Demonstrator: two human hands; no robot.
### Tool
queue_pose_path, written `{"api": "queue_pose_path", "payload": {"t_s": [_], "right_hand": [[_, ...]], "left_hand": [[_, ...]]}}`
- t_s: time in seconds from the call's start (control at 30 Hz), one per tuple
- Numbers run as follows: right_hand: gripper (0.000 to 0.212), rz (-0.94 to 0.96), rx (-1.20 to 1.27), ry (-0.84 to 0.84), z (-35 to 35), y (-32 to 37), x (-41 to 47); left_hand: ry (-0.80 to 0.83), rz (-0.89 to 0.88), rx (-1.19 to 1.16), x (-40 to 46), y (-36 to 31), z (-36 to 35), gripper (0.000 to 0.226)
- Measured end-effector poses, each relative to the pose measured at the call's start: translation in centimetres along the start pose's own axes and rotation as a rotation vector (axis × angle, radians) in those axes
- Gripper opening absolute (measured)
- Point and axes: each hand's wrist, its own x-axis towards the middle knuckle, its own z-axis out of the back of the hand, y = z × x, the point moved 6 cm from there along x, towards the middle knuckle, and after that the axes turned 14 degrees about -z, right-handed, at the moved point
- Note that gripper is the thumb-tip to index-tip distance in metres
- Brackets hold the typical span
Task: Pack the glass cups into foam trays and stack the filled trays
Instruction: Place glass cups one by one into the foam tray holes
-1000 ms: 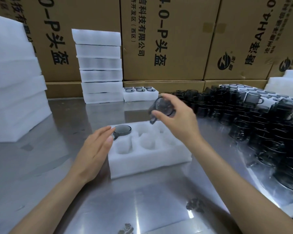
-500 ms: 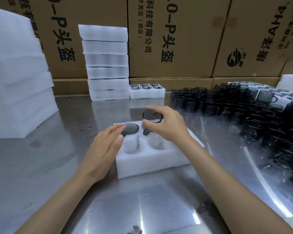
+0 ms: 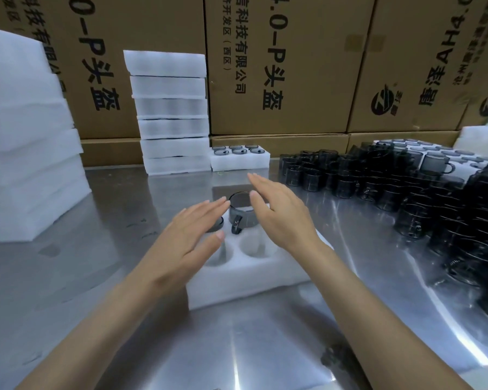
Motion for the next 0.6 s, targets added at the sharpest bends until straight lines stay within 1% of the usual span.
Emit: {"api": "queue_pose_path", "payload": {"t_s": [0.1, 0.2, 0.33, 0.47, 0.53, 0.6], "right_hand": [[0.047, 0.008, -0.093, 0.077, -0.5, -0.4, -0.2], [0.049, 0.004, -0.135, 0.109, -1.1, -0.6, -0.1], [0.046, -0.057, -0.151, 0.117, -1.4, -1.0, 0.3], [0.051, -0.109, -0.196, 0.210, -2.3, -1.4, 0.5], [0.053, -0.141, -0.176, 0.264, -2.6, -1.8, 0.6], [0.054, -0.153, -0.208, 0.308, -2.8, -2.1, 0.6]], "left_hand": [[0.113, 0.026, 0.030, 0.6, 0.2, -0.5, 0.062], [0.188, 0.020, 0.089, 0.8, 0.5, -0.9, 0.062], [0.219, 0.043, 0.091, 0.9, 0.7, -1.0, 0.061], [0.260, 0.100, 0.093, 0.9, 1.0, -1.2, 0.067], [0.274, 0.081, 0.127, 1.0, 0.8, -1.1, 0.075], [0.289, 0.069, 0.154, 1.1, 0.5, -1.0, 0.083]]}}
